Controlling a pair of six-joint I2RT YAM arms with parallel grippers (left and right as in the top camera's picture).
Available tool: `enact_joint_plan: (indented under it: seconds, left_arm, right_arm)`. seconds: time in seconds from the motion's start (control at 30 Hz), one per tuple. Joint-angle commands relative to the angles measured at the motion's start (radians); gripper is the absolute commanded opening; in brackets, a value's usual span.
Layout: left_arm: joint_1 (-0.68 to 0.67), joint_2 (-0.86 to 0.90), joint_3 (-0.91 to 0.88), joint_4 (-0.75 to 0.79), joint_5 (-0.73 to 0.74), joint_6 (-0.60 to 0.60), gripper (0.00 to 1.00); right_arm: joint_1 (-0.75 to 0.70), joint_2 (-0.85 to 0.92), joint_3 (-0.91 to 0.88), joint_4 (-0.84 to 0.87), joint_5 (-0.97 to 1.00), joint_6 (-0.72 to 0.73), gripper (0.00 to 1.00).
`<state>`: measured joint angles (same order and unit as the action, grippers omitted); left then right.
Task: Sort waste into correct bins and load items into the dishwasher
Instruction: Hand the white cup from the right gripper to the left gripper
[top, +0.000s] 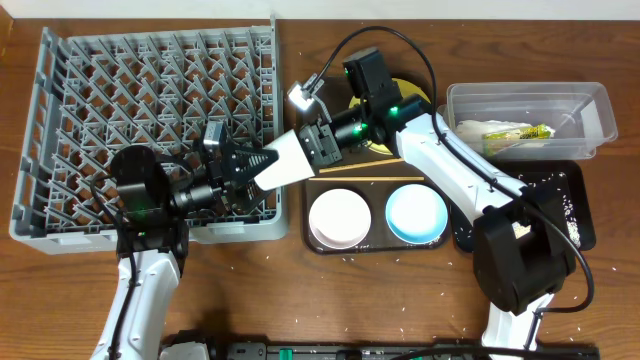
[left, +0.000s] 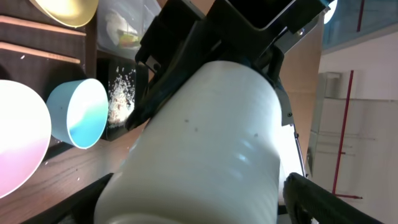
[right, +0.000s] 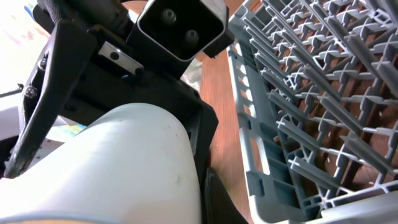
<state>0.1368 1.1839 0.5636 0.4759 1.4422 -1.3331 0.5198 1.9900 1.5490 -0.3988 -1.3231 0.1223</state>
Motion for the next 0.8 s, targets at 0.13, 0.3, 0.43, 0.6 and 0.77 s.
enact_joint_plan:
  seconds: [0.13,0.3,0.43,0.6,0.77]
  left_arm:
    - [0.002,0.005,0.014,0.005,0.036,0.024,0.82]
    - [0.002,0.005,0.014,0.005,0.035,0.032,0.82]
    - [0.002,0.005,0.014,0.005,0.035,0.032,0.82]
    - [0.002,0.005,0.014,0.006,0.034,0.032,0.82]
    - [0.002,0.005,0.014,0.006,0.03,0.032,0.56]
  right_arm:
    - [0.01,0.013,-0.005,0.011,-0.009,0.02,0.01]
    - [0.017,0.013,-0.005,-0.001,-0.021,0.019,0.01]
    - [0.018,0.013,-0.006,-0.013,-0.02,0.018,0.01]
    - [0.02,0.013,-0.006,-0.014,-0.021,0.018,0.01]
    - [0.023,0.013,-0.006,-0.014,-0.021,0.019,0.01]
